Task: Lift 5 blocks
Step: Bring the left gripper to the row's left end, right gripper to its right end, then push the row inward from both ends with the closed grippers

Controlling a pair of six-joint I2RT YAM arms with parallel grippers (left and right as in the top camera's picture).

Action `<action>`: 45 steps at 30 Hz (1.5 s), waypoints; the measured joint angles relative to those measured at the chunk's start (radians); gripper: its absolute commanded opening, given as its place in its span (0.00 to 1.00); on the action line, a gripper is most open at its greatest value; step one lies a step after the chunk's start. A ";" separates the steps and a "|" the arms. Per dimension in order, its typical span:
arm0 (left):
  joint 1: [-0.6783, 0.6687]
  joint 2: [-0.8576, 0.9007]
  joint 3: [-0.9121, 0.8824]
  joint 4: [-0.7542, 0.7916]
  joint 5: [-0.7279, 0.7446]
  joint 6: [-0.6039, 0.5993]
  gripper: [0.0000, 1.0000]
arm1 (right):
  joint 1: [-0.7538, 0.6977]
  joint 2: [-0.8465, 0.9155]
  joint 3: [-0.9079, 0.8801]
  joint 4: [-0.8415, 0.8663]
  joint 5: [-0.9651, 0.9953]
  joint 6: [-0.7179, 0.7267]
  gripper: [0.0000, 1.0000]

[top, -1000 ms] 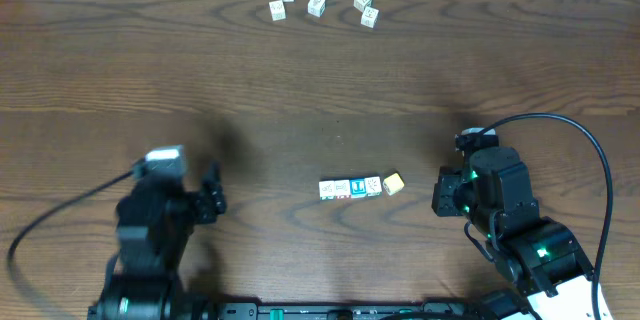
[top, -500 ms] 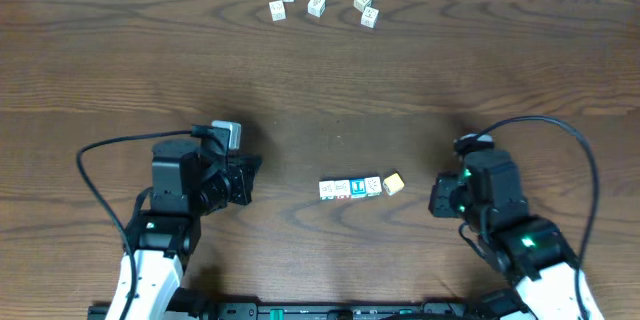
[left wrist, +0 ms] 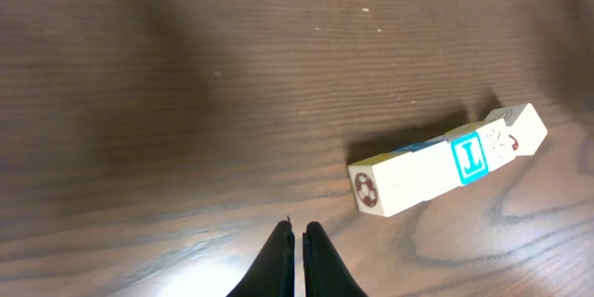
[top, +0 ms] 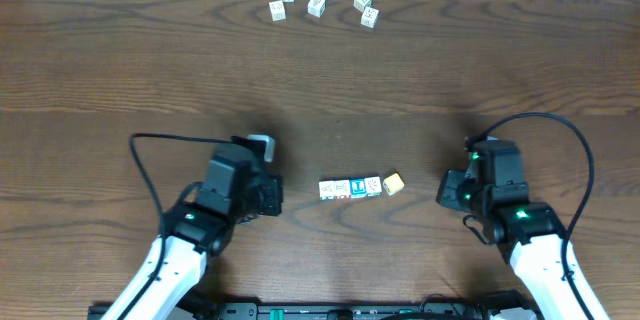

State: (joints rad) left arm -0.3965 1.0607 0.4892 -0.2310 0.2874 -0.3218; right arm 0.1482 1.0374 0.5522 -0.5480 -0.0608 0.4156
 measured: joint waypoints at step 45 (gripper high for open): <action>-0.131 0.263 0.000 0.210 -0.093 -0.254 0.07 | 0.023 0.398 0.018 0.262 -0.345 -0.214 0.01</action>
State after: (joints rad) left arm -0.5274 1.3239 0.4896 -0.0208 0.1947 -0.5758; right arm 0.1707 1.4357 0.5697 -0.2855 -0.4061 0.2016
